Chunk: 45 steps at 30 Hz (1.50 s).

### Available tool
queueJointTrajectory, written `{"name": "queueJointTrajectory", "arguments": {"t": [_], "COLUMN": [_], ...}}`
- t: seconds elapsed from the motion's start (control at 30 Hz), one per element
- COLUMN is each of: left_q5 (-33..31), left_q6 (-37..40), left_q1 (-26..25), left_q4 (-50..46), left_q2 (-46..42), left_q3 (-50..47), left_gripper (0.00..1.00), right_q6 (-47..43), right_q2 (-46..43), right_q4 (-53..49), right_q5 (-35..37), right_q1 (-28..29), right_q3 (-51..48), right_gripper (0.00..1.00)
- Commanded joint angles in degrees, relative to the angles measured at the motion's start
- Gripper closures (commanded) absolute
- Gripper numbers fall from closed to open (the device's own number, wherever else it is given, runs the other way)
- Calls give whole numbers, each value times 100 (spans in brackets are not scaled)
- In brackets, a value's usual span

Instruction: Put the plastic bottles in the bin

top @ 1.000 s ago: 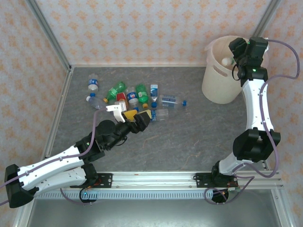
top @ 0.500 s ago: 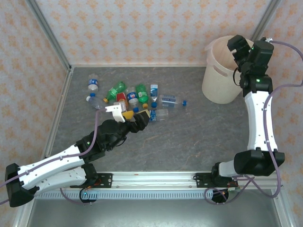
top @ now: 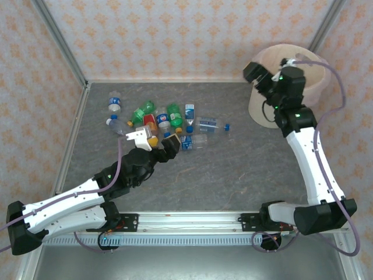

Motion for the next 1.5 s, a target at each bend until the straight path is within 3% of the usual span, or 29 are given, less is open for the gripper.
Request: {"name": "queueJointTrajectory", "arguments": {"t": [0.0, 0.37, 0.63, 0.93, 1.47], "left_q5": [-290, -647, -852, -945, -1006], "left_q6": [-216, -621, -710, -638, -538], "left_q1": [-17, -21, -18, -21, -18], "left_q4": [-225, -677, -1092, -1210, -1195], "left_q2": [-43, -540, -1018, -1249, -1426], "left_q3": [-117, -369, -424, -438, -570], "left_gripper": [1, 1, 1, 1, 1], "right_q6": [-327, -1441, -2572, -3163, -3699], "right_q2": [-97, 660, 1656, 2958, 3592], "right_q4": [322, 751, 734, 116, -129], "right_q5": [157, 904, 1139, 507, 639], "right_q1": [430, 2150, 2882, 2958, 3035], "right_q3": [-383, -1077, -1061, -547, -561], "right_gripper": [0, 0, 0, 1, 0]}}
